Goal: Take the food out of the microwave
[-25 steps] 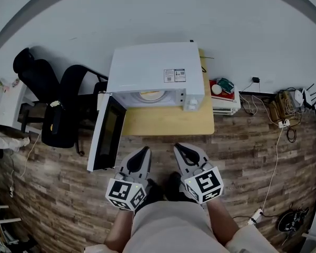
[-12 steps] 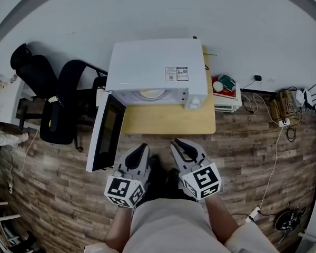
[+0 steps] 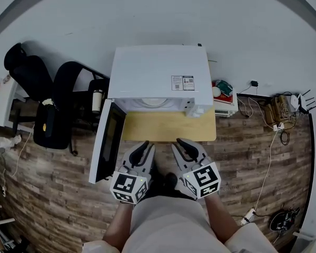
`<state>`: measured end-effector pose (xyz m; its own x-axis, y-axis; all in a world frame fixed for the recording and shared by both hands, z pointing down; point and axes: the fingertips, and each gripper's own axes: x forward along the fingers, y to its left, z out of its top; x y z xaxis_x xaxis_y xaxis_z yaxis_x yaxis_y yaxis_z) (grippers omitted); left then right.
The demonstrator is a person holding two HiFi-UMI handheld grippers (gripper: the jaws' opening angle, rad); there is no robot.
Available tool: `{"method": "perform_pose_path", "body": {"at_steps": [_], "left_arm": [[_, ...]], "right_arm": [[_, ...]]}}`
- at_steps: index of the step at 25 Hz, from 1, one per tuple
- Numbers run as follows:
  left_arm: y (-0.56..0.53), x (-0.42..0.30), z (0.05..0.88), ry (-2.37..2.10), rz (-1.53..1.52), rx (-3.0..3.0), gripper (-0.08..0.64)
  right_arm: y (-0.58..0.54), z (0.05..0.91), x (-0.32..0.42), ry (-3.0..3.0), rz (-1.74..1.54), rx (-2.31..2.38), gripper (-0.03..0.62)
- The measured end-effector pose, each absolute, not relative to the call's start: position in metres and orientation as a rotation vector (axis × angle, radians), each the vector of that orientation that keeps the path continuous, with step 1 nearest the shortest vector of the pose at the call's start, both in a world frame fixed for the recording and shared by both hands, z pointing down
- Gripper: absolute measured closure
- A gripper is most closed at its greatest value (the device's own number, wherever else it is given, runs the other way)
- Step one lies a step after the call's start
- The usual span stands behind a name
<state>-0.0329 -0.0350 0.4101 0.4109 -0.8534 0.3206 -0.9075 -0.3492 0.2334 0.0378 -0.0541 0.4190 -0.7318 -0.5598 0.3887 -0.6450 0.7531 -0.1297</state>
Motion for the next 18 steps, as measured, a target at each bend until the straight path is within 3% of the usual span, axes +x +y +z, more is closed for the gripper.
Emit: {"method": "perform_pose_path", "body": {"at_steps": [18], "left_arm": [[-0.095, -0.082, 0.438, -1.397, 0.155, 2.341, 0.483]], "right_arm": [[-0.127, 0.488, -0.014, -2.464, 0.442, 1.066, 0.485]]}}
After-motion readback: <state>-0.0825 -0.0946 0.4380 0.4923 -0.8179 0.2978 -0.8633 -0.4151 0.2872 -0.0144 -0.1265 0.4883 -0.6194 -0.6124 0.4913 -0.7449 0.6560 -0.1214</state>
